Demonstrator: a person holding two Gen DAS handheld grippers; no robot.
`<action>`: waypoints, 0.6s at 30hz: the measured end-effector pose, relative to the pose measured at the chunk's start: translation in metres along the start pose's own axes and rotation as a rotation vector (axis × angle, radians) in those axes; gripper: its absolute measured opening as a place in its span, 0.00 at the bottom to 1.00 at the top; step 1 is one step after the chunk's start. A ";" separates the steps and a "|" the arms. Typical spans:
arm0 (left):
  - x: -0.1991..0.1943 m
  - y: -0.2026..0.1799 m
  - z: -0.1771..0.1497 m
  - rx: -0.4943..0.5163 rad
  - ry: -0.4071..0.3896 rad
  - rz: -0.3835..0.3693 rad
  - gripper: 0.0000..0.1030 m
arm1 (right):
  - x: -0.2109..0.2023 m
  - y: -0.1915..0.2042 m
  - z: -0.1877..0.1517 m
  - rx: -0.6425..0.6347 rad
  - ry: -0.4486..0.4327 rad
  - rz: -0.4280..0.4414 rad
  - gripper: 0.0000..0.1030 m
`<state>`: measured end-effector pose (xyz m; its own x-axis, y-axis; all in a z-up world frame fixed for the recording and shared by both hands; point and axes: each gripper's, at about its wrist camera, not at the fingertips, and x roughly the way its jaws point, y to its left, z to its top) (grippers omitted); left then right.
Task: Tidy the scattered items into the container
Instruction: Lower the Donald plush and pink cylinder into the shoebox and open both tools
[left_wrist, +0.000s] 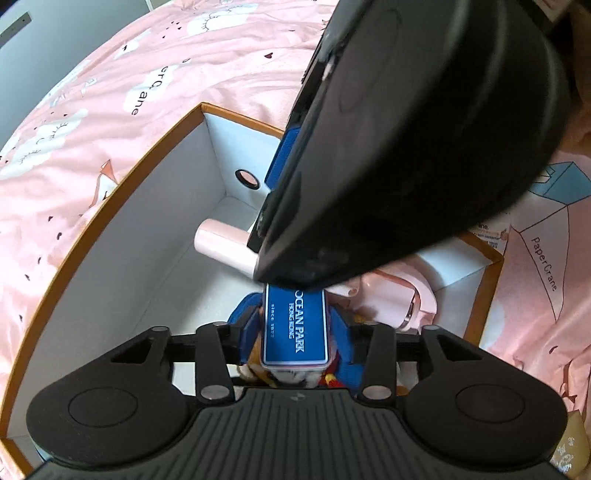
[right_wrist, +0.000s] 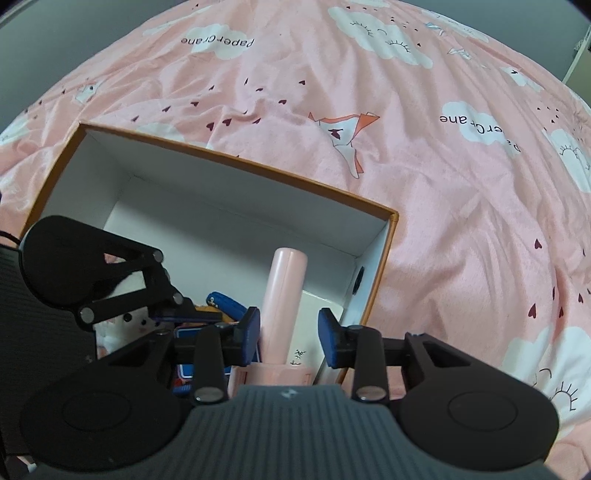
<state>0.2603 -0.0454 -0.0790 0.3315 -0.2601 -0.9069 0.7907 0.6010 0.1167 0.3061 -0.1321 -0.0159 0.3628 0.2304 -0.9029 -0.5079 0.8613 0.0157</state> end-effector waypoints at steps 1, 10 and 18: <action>-0.004 0.000 0.000 -0.004 -0.005 0.003 0.55 | -0.003 -0.001 -0.001 0.006 -0.008 0.002 0.38; -0.053 0.005 -0.008 -0.108 -0.085 0.019 0.57 | -0.042 -0.013 -0.021 0.007 -0.088 0.049 0.50; -0.106 -0.003 -0.024 -0.152 -0.143 0.071 0.57 | -0.069 -0.009 -0.057 0.030 -0.182 0.074 0.61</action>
<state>0.2102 -0.0012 0.0069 0.4621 -0.3112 -0.8304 0.6796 0.7259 0.1061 0.2413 -0.1817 0.0224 0.4625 0.3691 -0.8061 -0.5156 0.8516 0.0941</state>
